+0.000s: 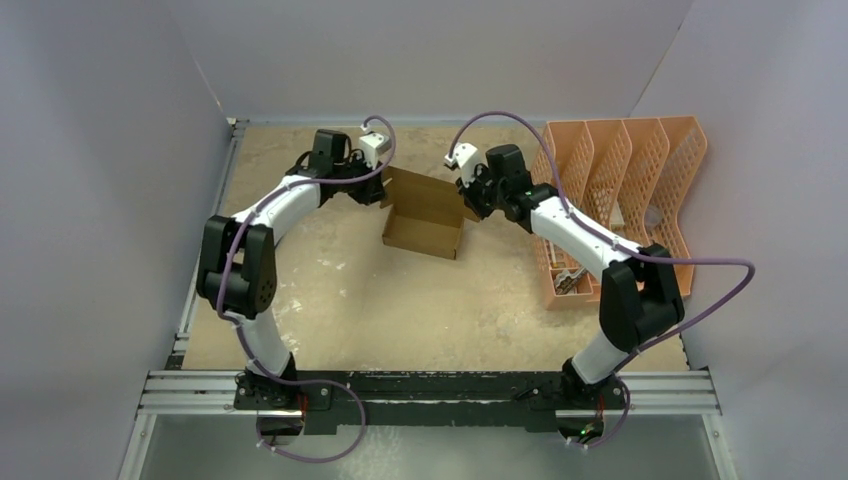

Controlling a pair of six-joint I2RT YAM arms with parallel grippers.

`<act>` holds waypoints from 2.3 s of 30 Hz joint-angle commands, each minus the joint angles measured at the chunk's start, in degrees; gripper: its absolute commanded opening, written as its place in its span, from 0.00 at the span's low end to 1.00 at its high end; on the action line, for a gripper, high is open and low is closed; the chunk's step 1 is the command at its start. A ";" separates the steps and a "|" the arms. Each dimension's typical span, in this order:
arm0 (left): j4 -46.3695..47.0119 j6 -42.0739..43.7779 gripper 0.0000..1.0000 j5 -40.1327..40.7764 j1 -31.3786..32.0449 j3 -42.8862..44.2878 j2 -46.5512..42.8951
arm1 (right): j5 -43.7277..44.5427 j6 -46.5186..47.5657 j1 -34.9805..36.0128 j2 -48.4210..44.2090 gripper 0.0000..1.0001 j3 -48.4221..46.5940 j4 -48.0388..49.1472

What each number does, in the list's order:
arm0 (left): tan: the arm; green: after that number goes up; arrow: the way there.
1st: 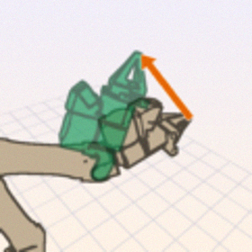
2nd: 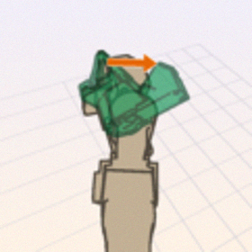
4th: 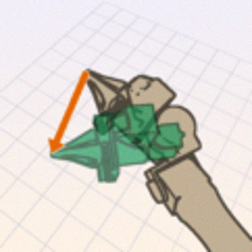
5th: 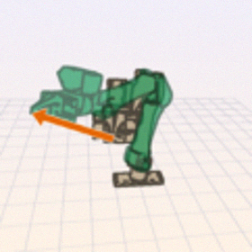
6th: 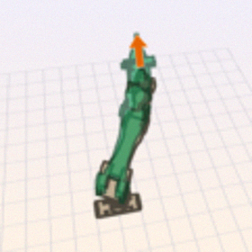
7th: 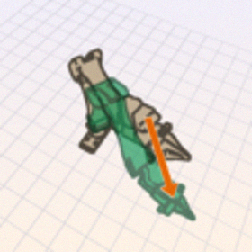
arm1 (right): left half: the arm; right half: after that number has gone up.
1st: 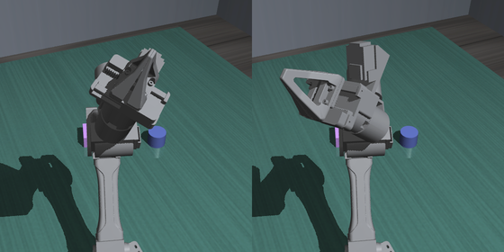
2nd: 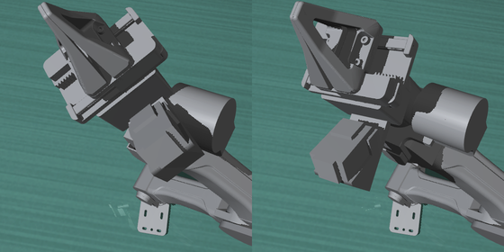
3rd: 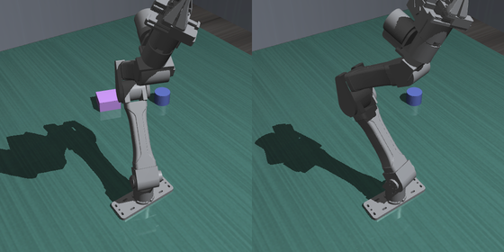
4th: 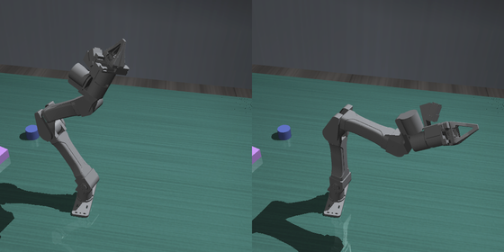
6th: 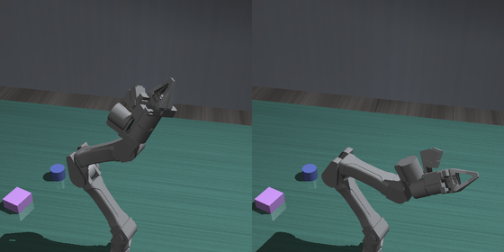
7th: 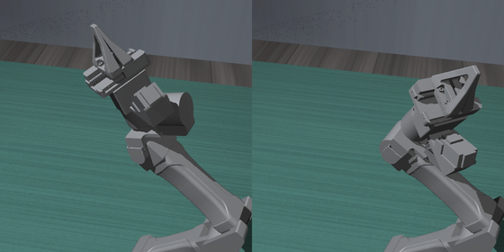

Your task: Fold the paper box

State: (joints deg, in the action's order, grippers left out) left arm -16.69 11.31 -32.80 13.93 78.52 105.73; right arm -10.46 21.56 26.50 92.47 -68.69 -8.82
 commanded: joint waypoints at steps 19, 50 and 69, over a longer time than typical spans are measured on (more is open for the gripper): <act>14.36 -37.99 0.05 30.24 8.01 -16.53 -16.04 | 21.91 -31.60 5.75 3.29 0.00 -10.00 -5.69; 18.80 -52.01 0.05 41.58 11.88 -28.36 -24.52 | 33.26 -52.30 9.62 11.01 0.06 -14.69 -8.77; 24.96 -48.61 0.13 41.72 15.50 -38.47 -28.81 | 33.21 -50.55 12.08 2.65 0.11 4.34 8.60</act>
State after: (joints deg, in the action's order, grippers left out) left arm 6.09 -37.71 9.26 28.82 41.58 78.70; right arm 23.24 -29.36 38.00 97.62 -69.06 -2.11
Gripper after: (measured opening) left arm 0.115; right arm 0.082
